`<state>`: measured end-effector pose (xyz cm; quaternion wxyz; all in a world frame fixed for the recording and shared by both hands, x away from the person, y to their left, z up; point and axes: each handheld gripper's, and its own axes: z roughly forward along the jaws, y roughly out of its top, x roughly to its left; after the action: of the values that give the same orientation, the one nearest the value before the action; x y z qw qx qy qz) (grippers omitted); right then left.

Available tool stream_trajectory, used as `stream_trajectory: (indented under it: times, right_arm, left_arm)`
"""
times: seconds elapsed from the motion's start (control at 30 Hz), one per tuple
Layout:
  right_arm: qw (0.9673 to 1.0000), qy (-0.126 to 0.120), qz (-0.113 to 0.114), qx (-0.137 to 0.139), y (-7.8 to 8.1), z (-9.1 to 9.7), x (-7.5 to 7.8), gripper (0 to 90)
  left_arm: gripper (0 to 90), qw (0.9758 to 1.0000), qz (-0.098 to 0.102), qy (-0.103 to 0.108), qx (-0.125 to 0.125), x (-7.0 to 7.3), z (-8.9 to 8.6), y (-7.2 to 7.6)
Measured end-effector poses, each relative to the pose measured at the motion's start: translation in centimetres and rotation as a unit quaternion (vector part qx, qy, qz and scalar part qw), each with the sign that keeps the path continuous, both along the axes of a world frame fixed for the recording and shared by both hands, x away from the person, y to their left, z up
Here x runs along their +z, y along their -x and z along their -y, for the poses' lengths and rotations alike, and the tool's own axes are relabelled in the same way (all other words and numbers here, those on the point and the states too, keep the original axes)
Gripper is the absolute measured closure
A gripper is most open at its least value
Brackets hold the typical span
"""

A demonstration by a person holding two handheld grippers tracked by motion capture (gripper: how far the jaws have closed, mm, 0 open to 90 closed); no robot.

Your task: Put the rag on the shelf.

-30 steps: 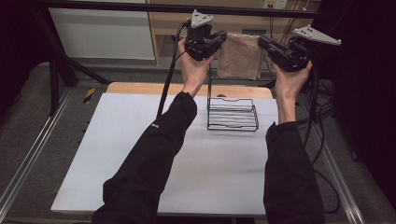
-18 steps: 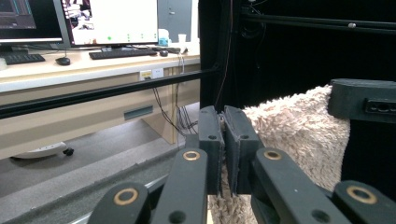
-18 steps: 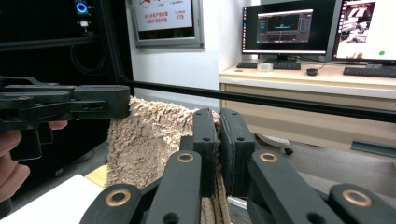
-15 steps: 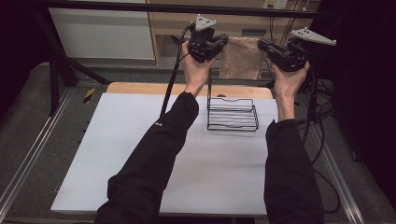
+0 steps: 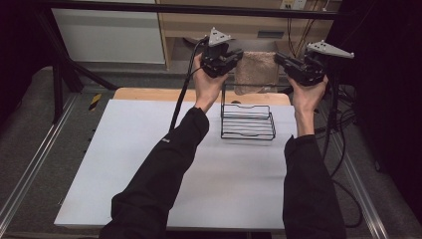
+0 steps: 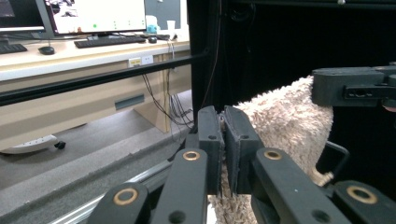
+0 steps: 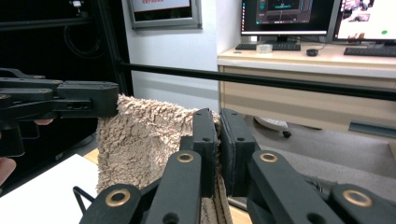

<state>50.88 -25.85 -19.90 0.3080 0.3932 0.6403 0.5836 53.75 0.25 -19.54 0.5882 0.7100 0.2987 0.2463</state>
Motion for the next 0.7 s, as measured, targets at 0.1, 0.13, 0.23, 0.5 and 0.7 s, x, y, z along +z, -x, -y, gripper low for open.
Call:
stream_trajectory:
  times: [0.1, 0.13, 0.23, 0.5, 0.7]
  right_arm:
    - [1.0000, -0.001, -0.002, 0.001, 0.2, 0.1, -0.4, 85.7]
    - [1.0000, -0.001, -0.003, 0.002, 0.3, 0.2, -0.6, 85.8]
    - [1.0000, 0.001, -0.003, 0.004, 0.4, 0.3, -0.8, 85.7]
    - [0.9999, 0.006, -0.007, 0.005, 0.4, 0.4, -1.3, 85.7]
    - [0.9999, 0.009, -0.002, 0.008, 0.9, 0.5, -1.1, 85.6]
  left_arm:
    - [85.2, 1.0000, 0.003, -0.007, 0.000, -0.2, 0.0, 0.2]
    - [85.2, 1.0000, 0.002, -0.007, -0.001, -0.2, 0.0, 0.2]
    - [85.2, 0.9999, 0.000, -0.011, -0.004, -0.6, 0.1, 0.4]
    - [85.2, 0.9999, -0.002, -0.010, -0.007, -1.1, 0.0, 0.5]
    - [85.1, 0.9998, 0.001, -0.008, -0.019, -1.2, 0.0, 1.2]
